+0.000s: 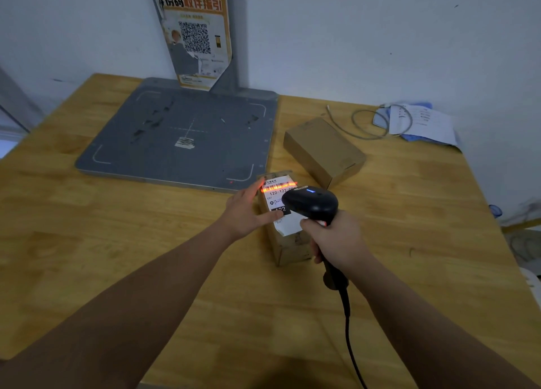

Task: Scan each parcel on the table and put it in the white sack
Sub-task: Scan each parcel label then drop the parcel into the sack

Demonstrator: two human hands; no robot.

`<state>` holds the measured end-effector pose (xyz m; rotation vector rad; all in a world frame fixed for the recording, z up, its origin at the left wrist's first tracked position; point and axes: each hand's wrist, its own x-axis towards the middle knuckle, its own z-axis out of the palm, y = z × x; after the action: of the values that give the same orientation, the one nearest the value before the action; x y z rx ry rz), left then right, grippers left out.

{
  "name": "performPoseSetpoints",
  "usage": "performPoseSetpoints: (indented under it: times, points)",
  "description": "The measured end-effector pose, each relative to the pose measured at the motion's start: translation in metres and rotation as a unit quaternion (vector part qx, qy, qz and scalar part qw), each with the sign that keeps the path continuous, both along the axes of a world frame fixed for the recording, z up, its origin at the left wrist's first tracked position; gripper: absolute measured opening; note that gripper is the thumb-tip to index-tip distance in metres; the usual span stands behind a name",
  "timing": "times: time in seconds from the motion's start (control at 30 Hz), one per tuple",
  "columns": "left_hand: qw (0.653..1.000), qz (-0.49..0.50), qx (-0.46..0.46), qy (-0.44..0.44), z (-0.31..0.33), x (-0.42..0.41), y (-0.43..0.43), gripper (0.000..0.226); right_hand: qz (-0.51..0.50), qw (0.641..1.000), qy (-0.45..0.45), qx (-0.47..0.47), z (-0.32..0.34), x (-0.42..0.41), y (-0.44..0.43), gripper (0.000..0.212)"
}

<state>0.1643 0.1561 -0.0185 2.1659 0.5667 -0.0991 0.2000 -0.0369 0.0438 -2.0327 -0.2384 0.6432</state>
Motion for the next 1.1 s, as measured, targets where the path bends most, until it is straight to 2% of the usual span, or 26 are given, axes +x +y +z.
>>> performPoseSetpoints:
  times: [0.17, 0.3, 0.37, 0.47, 0.57, 0.63, 0.73, 0.83, 0.9, 1.0, 1.1]
  points:
    - [1.0, -0.023, -0.012, -0.005, -0.004, -0.002, 0.001, 0.095, 0.049, 0.997, -0.057, -0.007, 0.002, 0.0, 0.003, 0.015]
    - [0.988, -0.033, -0.144, -0.047, 0.004, -0.015, -0.009, 0.075, 0.044, 0.995, -0.087, -0.024, 0.003, 0.017, 0.012, 0.02]
    - [0.976, -0.013, -0.211, -0.052, 0.006, -0.022, -0.018, 0.072, 0.014, 1.0, -0.023, 0.001, -0.003, 0.028, 0.012, 0.011]
    - [0.946, 0.105, -0.304, -0.033, 0.003, -0.034, -0.03, 0.07, -0.032, 0.992, 0.098, 0.073, -0.024, 0.034, 0.006, 0.009]
    - [0.924, 0.181, -0.334, -0.034, 0.008, -0.052, -0.041, 0.044, -0.025, 0.977, 0.171, 0.122, -0.041, 0.017, 0.009, 0.017]
    - [0.91, 0.208, -0.35, -0.077, 0.015, -0.068, -0.044, 0.044, -0.013, 0.972, 0.18, 0.152, -0.047, -0.001, 0.017, 0.018]
    - [0.922, 0.2, -0.3, -0.141, 0.023, -0.098, -0.033, 0.062, 0.004, 0.965, 0.174, 0.197, -0.048, -0.031, 0.034, 0.016]
    - [0.947, 0.196, -0.201, -0.156, 0.035, -0.136, -0.021, 0.077, 0.004, 0.954, 0.188, 0.235, -0.039, -0.064, 0.054, 0.025]
    - [0.951, 0.218, -0.147, -0.166, 0.041, -0.176, -0.009, 0.077, 0.037, 0.949, 0.186, 0.254, -0.03, -0.097, 0.072, 0.03]
    - [0.923, 0.29, -0.155, -0.2, 0.046, -0.248, 0.013, 0.048, 0.078, 0.951, 0.154, 0.255, -0.022, -0.156, 0.1, 0.022]
    - [0.873, 0.367, -0.225, -0.229, 0.05, -0.327, 0.039, 0.037, 0.094, 0.947, 0.167, 0.258, -0.023, -0.222, 0.13, 0.014]
